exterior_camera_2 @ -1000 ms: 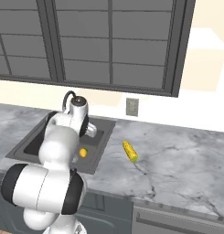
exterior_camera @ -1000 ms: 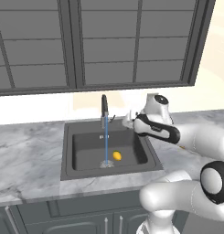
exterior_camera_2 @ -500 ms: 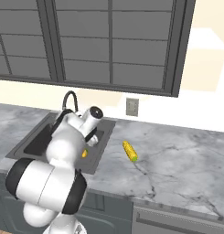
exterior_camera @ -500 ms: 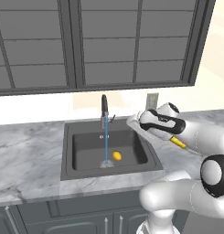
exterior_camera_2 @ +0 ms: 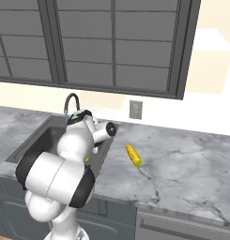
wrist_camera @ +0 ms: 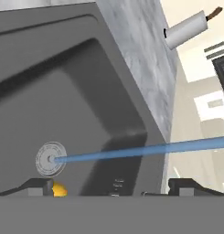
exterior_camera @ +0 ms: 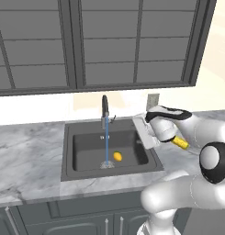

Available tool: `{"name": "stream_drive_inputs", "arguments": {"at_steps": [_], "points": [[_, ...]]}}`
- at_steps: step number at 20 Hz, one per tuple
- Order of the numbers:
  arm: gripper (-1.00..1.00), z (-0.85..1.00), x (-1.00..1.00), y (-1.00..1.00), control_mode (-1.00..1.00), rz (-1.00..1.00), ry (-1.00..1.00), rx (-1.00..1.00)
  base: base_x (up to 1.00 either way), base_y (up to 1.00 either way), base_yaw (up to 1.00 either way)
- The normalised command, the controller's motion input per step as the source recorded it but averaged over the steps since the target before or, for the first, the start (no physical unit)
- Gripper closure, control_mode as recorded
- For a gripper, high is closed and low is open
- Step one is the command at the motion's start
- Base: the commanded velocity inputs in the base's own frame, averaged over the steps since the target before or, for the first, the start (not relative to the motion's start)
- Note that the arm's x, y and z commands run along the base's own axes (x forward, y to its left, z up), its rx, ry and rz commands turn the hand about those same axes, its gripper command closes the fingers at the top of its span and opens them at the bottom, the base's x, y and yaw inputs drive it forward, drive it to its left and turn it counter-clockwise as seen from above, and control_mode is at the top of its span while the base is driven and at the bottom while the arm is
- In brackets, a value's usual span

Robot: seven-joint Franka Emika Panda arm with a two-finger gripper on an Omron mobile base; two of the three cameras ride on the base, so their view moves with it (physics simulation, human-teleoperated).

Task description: Turn on the sink faucet. Then move the lemon from the counter to the sink. Turn off the sink. Move the vegetable from the sink to the pot next to the stove. Finally move the pot to the rear left burner.

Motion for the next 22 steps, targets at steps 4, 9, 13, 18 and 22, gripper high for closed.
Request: {"name": "stream_drive_inputs", "arguments": {"at_steps": [4,9,13,18,22], "points": [[-1.00,0.00,0.15,-0.24,-1.00,-0.03,0.10,0.19,0.00,0.00,0.00],[-1.00,0.03,0.51,-0.03,-1.00,-0.12,0.19,0.21,0.00,0.00,0.00],[-1.00,0.00,0.54,0.00,-1.00,-0.10,0.22,0.10,0.00,0.00,0.00],[-1.00,0.00,0.51,0.00,-1.00,-0.08,0.19,0.07,0.00,0.00,0.00],[-1.00,0.00,0.33,0.06,-1.00,-0.05,0.16,0.10,0.00,0.00,0.00]]}}
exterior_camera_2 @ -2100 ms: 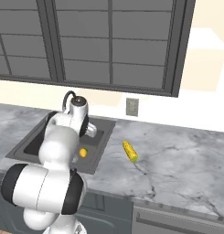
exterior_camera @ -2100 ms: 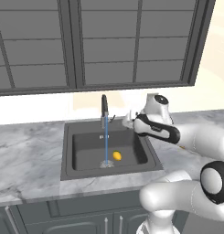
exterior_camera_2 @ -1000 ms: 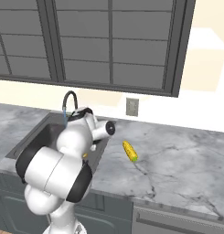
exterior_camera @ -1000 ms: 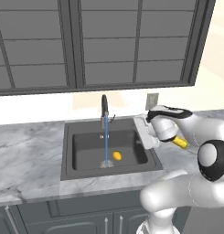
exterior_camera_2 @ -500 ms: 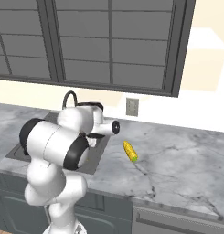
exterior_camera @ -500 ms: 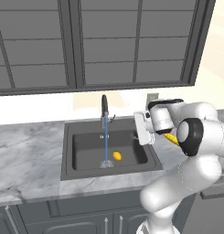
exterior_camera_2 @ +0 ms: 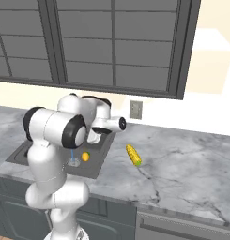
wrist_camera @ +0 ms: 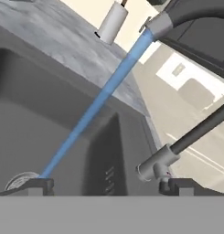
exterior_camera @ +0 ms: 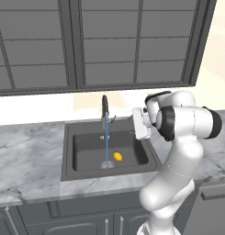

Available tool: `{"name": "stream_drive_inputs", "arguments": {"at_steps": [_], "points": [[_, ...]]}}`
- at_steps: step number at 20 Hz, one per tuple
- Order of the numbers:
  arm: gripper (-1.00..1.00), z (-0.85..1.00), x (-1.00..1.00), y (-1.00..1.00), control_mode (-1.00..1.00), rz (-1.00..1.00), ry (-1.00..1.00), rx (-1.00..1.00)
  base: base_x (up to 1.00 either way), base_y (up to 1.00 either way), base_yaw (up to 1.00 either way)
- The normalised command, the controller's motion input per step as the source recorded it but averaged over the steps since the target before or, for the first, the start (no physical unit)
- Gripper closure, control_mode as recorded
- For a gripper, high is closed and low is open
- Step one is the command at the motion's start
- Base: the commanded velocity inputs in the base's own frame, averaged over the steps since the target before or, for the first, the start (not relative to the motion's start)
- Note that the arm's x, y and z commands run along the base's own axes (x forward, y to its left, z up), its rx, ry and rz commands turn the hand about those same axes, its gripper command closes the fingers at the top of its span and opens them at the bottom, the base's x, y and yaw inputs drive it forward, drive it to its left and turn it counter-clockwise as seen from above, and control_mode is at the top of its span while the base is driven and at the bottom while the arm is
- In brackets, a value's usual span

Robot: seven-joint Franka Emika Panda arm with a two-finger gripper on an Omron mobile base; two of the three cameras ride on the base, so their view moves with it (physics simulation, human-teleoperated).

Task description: Turn on the sink faucet. Then move the lemon from the counter to the sink. Turn off the sink. Move the vegetable from the sink to the pot next to the stove. Finally move the pot to the rear left burner.

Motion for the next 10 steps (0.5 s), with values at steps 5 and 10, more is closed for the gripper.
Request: {"name": "stream_drive_inputs", "arguments": {"at_steps": [5,10], "points": [[-1.00,0.00,0.27,0.22,-1.00,-0.06,0.21,0.11,0.00,0.00,0.00],[-1.00,0.00,0.32,0.09,-1.00,-0.04,0.19,0.12,0.00,0.00,0.00]]}}
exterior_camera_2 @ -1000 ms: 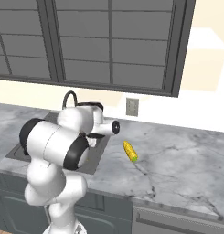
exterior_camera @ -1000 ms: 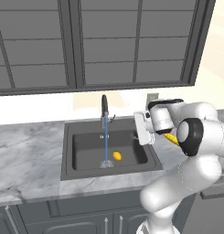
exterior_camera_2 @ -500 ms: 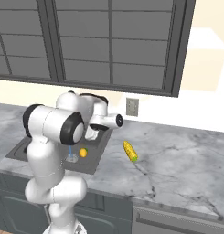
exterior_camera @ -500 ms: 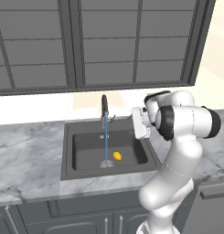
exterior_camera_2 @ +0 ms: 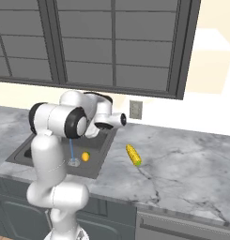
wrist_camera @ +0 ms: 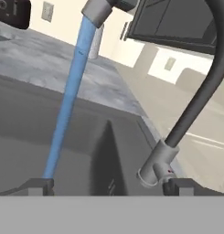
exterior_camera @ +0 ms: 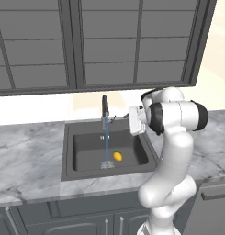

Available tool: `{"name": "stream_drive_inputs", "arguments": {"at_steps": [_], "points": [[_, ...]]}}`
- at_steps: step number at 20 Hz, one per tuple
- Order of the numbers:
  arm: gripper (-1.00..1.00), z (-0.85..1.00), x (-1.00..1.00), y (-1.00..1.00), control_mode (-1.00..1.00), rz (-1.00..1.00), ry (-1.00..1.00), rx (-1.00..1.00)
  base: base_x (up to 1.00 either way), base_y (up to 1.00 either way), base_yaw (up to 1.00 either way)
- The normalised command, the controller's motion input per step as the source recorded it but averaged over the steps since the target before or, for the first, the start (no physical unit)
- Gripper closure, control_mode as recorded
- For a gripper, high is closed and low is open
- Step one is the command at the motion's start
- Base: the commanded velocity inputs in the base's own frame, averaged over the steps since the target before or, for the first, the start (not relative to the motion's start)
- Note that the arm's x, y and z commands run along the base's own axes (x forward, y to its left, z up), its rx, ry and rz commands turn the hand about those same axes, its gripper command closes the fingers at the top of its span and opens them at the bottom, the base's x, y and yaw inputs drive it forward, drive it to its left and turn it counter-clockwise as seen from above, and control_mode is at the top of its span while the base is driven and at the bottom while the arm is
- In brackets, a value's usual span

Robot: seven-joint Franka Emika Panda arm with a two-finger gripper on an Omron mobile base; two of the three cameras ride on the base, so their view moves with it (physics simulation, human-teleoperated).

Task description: Turn on the sink faucet. Then move the lemon from the counter to the sink. Turn off the sink. Move the vegetable from the sink to the pot next to the stove. Finally move the pot to the rear left burner.

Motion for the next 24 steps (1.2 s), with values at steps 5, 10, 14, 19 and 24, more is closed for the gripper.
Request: {"name": "stream_drive_inputs", "arguments": {"at_steps": [5,10,14,19,24], "points": [[-1.00,0.00,0.34,0.00,-1.00,-0.02,0.18,0.13,0.00,0.00,0.00],[-1.00,-0.09,0.31,0.12,-1.00,-0.01,0.17,0.06,0.00,0.00,0.00],[-1.00,-0.15,0.34,0.13,-1.00,0.00,0.15,0.01,0.00,0.00,0.00],[-1.00,-0.16,0.35,0.03,-1.00,0.00,0.12,0.01,0.00,0.00,0.00],[-1.00,-0.22,0.27,0.00,-1.00,0.00,0.06,0.00,0.00,0.00,0.00]]}}
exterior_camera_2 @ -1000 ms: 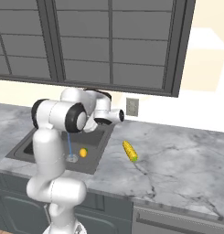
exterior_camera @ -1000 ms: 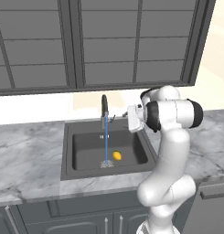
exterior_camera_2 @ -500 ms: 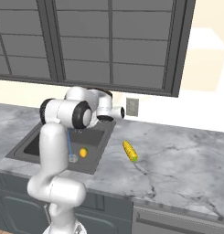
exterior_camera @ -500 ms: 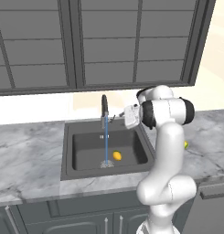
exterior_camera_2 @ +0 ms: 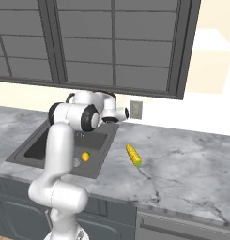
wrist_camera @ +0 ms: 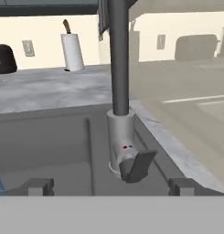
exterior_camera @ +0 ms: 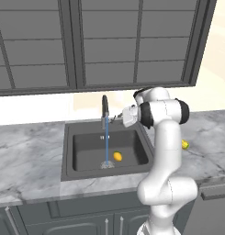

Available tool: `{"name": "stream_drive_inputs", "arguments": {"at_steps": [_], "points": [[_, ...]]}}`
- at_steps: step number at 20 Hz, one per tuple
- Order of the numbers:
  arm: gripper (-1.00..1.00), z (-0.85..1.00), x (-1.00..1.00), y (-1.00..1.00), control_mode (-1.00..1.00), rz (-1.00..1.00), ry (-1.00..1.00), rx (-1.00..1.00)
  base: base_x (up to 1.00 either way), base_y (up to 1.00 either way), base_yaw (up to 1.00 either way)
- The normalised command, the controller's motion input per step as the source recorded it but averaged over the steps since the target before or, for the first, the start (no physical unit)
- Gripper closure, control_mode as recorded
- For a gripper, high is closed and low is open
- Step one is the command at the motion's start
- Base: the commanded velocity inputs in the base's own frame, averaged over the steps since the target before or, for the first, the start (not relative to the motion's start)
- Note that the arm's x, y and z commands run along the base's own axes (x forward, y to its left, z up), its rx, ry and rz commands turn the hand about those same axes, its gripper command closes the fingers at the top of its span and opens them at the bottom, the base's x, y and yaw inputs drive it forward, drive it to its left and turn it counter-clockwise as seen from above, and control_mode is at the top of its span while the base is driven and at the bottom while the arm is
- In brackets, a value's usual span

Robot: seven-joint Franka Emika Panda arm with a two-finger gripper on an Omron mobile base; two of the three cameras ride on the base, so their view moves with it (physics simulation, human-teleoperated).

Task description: Turn on the sink faucet. Then move the lemon from the counter to the sink. Turn off the sink. Move the vegetable from the sink to the pot next to the stove. Finally move the pot to the rear left burner.

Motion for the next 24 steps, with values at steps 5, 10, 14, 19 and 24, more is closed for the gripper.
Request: {"name": "stream_drive_inputs", "arguments": {"at_steps": [5,10,14,19,24], "points": [[-1.00,-0.15,0.21,0.00,-1.00,0.00,0.01,0.01,0.00,0.00,0.00],[-1.00,-0.10,0.22,0.00,-1.00,0.00,0.00,0.01,0.00,0.00,0.00],[-1.00,0.00,0.01,0.21,-1.00,0.00,0.00,0.02,0.00,0.00,0.00],[-1.00,0.00,0.06,0.37,-1.00,0.00,0.02,0.01,0.00,0.00,0.00],[-1.00,0.00,0.06,0.41,-1.00,0.00,0.04,0.00,0.00,0.00,0.00]]}}
